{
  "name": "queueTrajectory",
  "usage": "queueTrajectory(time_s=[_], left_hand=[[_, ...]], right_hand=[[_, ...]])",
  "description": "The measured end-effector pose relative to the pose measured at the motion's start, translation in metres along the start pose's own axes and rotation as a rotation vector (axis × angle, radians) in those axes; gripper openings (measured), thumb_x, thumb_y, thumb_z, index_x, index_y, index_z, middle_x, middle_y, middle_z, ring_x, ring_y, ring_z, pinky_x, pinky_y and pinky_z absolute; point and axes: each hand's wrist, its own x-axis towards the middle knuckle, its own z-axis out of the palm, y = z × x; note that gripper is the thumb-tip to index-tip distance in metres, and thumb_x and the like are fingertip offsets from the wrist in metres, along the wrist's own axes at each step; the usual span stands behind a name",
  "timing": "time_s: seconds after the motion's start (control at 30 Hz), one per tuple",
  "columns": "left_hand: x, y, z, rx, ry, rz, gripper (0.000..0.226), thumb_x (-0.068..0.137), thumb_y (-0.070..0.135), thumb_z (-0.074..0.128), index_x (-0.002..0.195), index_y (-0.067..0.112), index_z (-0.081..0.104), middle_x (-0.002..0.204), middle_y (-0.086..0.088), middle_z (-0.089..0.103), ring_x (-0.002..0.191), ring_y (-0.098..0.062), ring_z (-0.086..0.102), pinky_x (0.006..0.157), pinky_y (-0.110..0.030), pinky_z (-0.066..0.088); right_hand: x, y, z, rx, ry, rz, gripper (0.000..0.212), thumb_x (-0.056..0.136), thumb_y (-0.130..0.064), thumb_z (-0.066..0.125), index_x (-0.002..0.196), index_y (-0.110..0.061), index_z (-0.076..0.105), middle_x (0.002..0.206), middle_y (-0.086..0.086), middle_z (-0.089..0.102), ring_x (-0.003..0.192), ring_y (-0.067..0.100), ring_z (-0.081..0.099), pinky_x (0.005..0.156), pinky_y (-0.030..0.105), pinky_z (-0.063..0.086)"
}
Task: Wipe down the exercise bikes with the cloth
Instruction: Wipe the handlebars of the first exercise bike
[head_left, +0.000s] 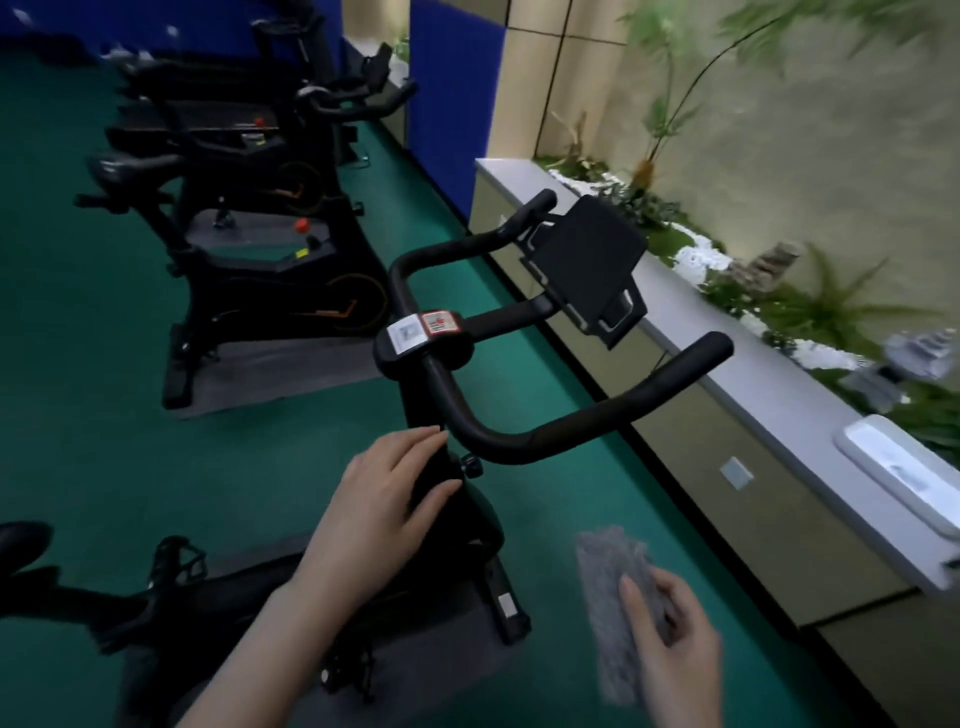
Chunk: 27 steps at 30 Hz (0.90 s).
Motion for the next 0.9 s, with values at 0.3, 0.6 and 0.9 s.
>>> queueTrajectory(time_s=[0.3, 0.6, 0.9], left_hand=[[0.049, -0.031, 0.000, 0.105, 0.013, -0.027, 0.063, 0.088, 0.058, 0.033, 0.136, 0.021, 0.049, 0.135, 0.007, 0.050, 0.126, -0.013, 0.044, 0.105, -0.038, 0.039], [0.093, -0.073, -0.006, 0.195, -0.021, 0.022, 0.065, 0.089, 0.056, 0.032, 0.140, 0.017, 0.044, 0.143, 0.001, 0.045, 0.132, -0.018, 0.039, 0.106, -0.040, 0.035], [0.139, -0.120, -0.006, 0.092, -0.117, 0.222, 0.058, 0.091, 0.050, 0.037, 0.138, 0.018, 0.045, 0.142, 0.002, 0.044, 0.133, -0.018, 0.038, 0.104, -0.038, 0.036]], right_hand=[[0.024, -0.043, 0.026, 0.036, -0.038, -0.089, 0.024, 0.078, 0.000, 0.070, 0.077, -0.023, 0.065, 0.075, -0.015, 0.072, 0.069, -0.008, 0.063, 0.062, 0.003, 0.046], [0.041, -0.092, 0.085, -0.030, -0.136, -0.178, 0.012, 0.083, -0.016, 0.068, 0.092, -0.024, 0.065, 0.090, -0.019, 0.069, 0.084, 0.000, 0.066, 0.070, 0.020, 0.054], [0.059, -0.120, 0.174, -0.331, 0.050, -0.260, 0.013, 0.085, -0.018, 0.068, 0.090, -0.029, 0.063, 0.084, -0.017, 0.067, 0.081, -0.002, 0.062, 0.072, 0.012, 0.048]])
